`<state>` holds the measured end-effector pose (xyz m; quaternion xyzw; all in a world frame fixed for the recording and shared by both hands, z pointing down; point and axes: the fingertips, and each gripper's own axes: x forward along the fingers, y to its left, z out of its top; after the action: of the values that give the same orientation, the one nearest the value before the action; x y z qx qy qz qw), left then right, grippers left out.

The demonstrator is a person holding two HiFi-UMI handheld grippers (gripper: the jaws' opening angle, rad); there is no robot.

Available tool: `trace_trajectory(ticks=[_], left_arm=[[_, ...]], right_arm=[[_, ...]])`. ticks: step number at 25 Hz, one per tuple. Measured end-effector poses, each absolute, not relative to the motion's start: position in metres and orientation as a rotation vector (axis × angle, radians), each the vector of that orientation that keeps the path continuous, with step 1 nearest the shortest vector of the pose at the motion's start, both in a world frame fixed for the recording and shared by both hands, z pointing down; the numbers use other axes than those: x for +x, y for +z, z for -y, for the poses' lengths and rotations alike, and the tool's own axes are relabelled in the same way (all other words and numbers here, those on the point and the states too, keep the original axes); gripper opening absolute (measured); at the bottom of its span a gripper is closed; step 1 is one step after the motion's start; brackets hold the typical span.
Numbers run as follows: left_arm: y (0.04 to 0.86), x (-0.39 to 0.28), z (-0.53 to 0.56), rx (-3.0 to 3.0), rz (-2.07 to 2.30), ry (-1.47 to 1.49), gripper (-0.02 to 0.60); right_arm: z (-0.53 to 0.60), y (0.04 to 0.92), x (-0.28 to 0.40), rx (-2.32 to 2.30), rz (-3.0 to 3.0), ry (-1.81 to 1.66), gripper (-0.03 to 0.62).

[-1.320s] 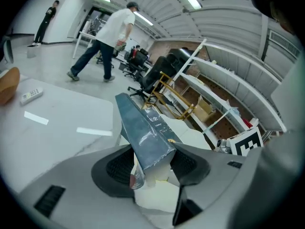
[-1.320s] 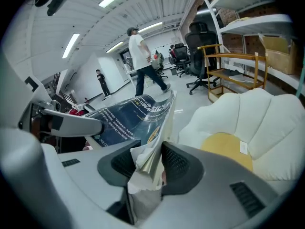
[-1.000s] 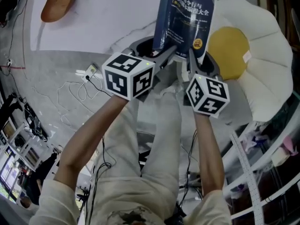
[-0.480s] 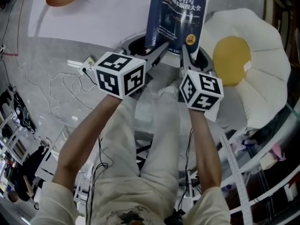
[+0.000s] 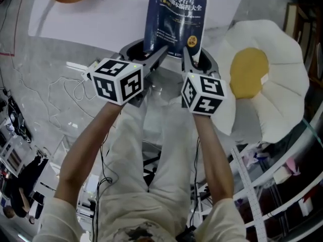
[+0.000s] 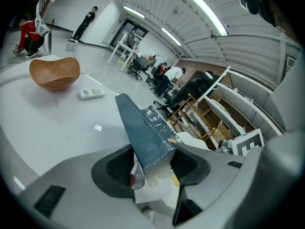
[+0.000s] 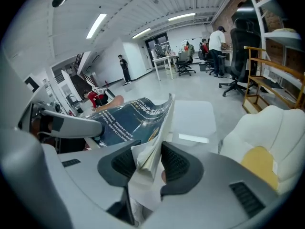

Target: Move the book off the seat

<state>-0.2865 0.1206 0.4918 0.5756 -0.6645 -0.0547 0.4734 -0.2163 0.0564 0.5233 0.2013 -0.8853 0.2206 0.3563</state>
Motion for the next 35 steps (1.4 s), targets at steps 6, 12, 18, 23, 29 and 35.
trace_trajectory(ticks=[6,12,18,23,29,35], left_arm=[[0.503,-0.287,-0.117,1.35,1.64,-0.163,0.218],[0.516,-0.287,-0.111,1.313,1.649,-0.172,0.218],[0.536,-0.302,-0.118,1.299,1.648,-0.122,0.218],[0.562,-0.34,-0.135,1.272,1.653,-0.073,0.218],[0.586,-0.354,-0.139,1.251,1.64,0.001,0.218],[0.604,-0.355,-0.144,1.231,1.639,0.058,0.219]], right_arm=[[-0.049,0.534,-0.22,0.47,2.278,0.544,0.137],[-0.041,0.544,-0.221,0.441,2.271,0.536,0.135],[-0.045,0.561,-0.239,0.422,2.253,0.521,0.135],[-0.056,0.58,-0.281,0.392,2.23,0.483,0.133],[-0.058,0.598,-0.297,0.362,2.204,0.46,0.133],[-0.06,0.611,-0.298,0.351,2.186,0.456,0.133]])
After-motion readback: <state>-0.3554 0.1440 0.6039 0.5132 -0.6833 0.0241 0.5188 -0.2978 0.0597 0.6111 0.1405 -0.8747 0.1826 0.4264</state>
